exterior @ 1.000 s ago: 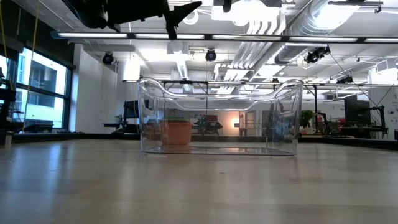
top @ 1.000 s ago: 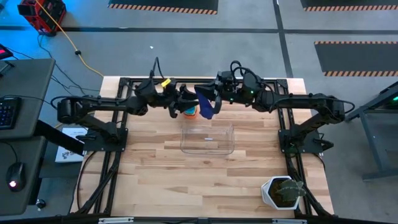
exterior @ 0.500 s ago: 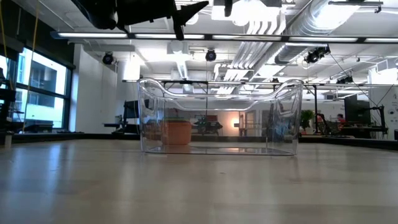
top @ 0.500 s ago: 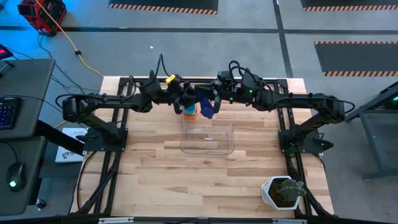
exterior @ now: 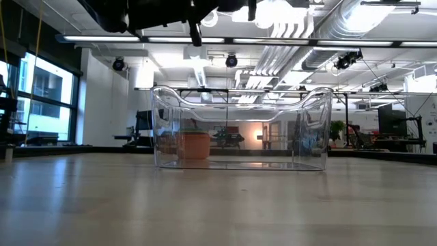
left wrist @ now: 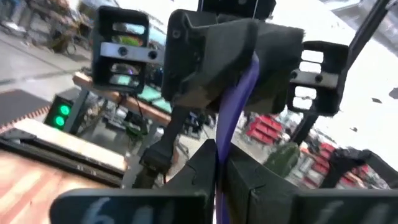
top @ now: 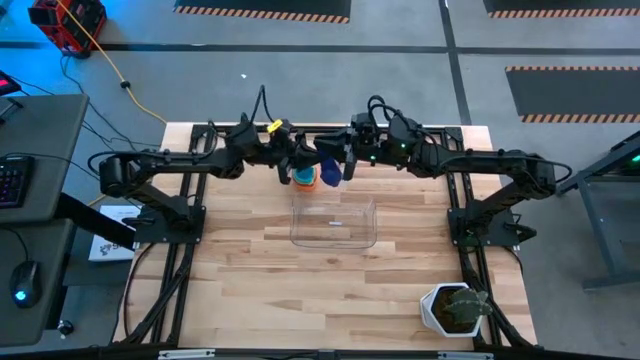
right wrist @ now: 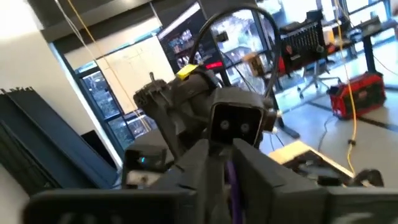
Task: Nest measuring cups in basket
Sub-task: Stack the violet measuring cup on top of the light blue measuring cup
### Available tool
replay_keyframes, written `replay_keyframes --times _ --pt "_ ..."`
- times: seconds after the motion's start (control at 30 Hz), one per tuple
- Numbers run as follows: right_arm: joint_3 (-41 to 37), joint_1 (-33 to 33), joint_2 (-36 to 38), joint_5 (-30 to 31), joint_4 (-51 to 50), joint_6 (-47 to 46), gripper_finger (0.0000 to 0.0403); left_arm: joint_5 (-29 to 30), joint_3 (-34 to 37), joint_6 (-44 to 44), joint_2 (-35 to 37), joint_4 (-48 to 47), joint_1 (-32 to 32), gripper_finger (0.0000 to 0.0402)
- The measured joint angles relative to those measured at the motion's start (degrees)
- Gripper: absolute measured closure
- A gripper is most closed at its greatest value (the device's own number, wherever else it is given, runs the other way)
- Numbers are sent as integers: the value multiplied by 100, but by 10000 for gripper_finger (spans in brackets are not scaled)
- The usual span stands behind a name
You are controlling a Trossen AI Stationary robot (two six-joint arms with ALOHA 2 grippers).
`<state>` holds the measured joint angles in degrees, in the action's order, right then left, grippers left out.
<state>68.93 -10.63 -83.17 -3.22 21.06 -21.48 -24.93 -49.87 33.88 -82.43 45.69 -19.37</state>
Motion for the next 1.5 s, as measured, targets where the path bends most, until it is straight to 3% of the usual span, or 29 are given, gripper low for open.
replay_keyframes --times 0.13,0.27,0.37,0.53,0.67,0.83,0.93,1.3,1.5 --pt "0 -165 263 12 -609 -2 280 -378 4 -93 307 -557 -360 398" --pt "0 -327 644 126 -1195 188 225 -175 4 -870 888 -1750 -698 399" --pt "0 -435 878 132 -1570 -68 204 658 4 -2040 1398 -2531 -731 399" --pt "2 -554 773 -207 -1959 -1175 197 1929 4 -4821 1889 -3284 -69 400" --pt "2 -595 464 -762 -2220 -1759 196 2529 4 -6657 1919 -3401 663 400" --pt "2 -877 266 -1533 -2230 -2645 196 4257 4 -9048 1746 -3830 1559 400" --pt "2 -976 117 -1685 -2367 -2923 196 4930 4 -10106 1546 -3837 1865 400" --pt "2 -956 -499 -1751 -2451 -3400 197 4951 4 -11383 844 -3440 2256 400" --pt "2 -934 -534 -1779 -2857 -3396 208 4661 4 -11392 760 -3498 2255 400"
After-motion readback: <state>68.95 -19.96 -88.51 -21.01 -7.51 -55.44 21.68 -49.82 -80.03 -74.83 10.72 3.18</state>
